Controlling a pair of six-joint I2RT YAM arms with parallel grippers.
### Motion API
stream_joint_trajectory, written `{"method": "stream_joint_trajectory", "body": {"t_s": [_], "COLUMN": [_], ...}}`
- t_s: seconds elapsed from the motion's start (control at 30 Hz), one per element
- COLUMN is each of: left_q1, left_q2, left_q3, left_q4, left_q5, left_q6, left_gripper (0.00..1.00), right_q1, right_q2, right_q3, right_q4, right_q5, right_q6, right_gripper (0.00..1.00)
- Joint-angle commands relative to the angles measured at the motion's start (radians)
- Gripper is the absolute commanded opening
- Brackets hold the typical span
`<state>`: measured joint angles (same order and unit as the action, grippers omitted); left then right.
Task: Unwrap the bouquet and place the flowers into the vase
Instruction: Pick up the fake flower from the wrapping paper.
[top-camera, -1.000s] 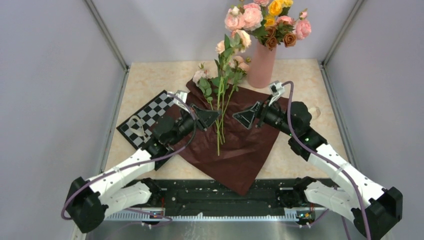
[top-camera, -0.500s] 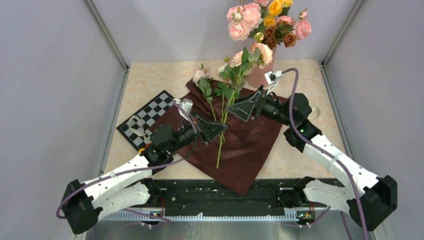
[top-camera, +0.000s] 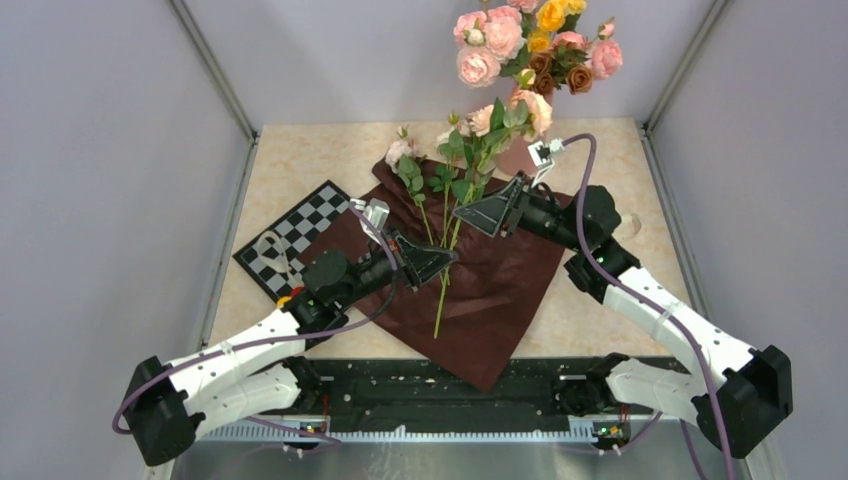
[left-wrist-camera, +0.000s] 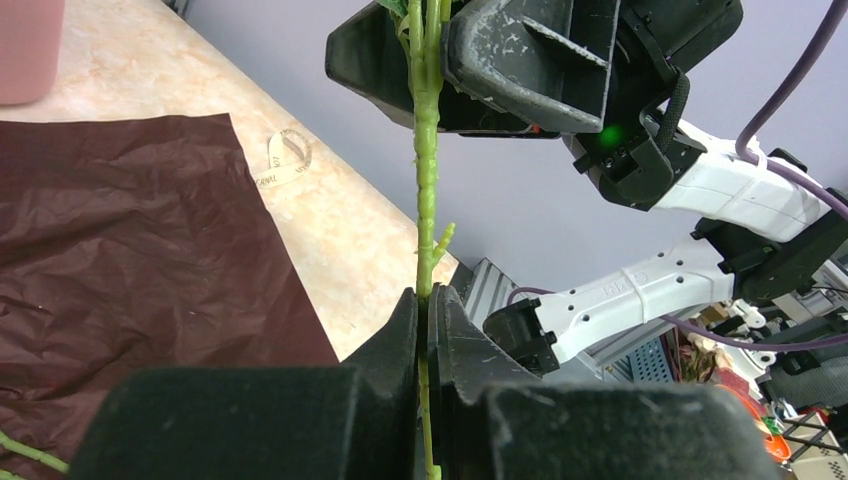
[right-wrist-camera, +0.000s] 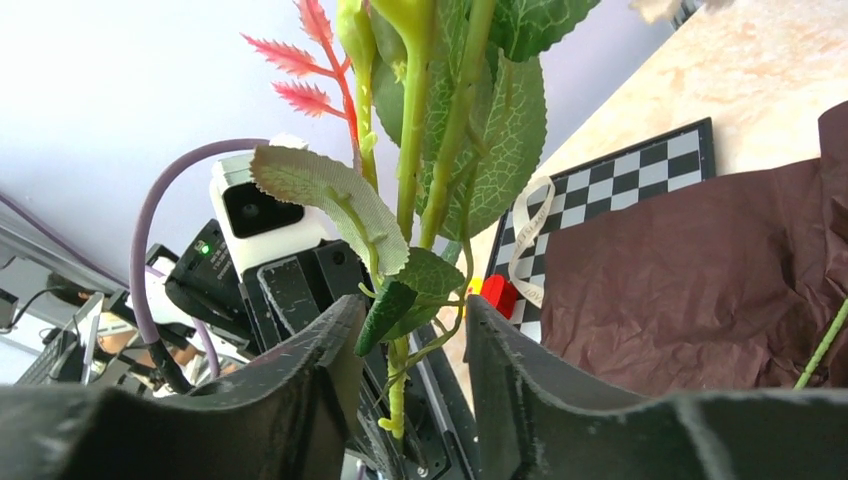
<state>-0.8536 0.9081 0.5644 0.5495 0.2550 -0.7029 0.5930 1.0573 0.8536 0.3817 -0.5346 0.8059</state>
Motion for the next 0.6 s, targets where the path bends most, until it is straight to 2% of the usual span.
{"method": "stream_joint_trajectory", "body": {"t_s": [0.0, 0.2, 0.47, 0.57], "left_q1": [-0.008, -0.009, -0.009, -0.009], "left_q2": [0.005, 0.017, 0.032, 0.039], "left_q3": [0.013, 0.021, 0.040, 0.050], "left_q4": [0.051, 0.044, 0.015, 0.002], "left_q5": [0.008, 0.012, 0.009, 0.012], "left_q6": [0.027, 0.030, 0.033, 0.039], "left_gripper": [0.00, 0.00, 0.00, 0.00], "right_q1": [0.013, 0.013, 0.013, 0.013], "right_q2": [-0.006, -0.005, -0.009, -0.013], "right_q3": [0.047, 0.044, 0.045, 0.045], "right_q4": [0.072, 0.071, 0.053, 0.042], "right_q5": [0.017, 0.022, 0.037, 0.042], "right_q6": [0.015, 0.015, -0.004, -0.014], "right_gripper": [0.41, 0.21, 0.01, 0.00]}}
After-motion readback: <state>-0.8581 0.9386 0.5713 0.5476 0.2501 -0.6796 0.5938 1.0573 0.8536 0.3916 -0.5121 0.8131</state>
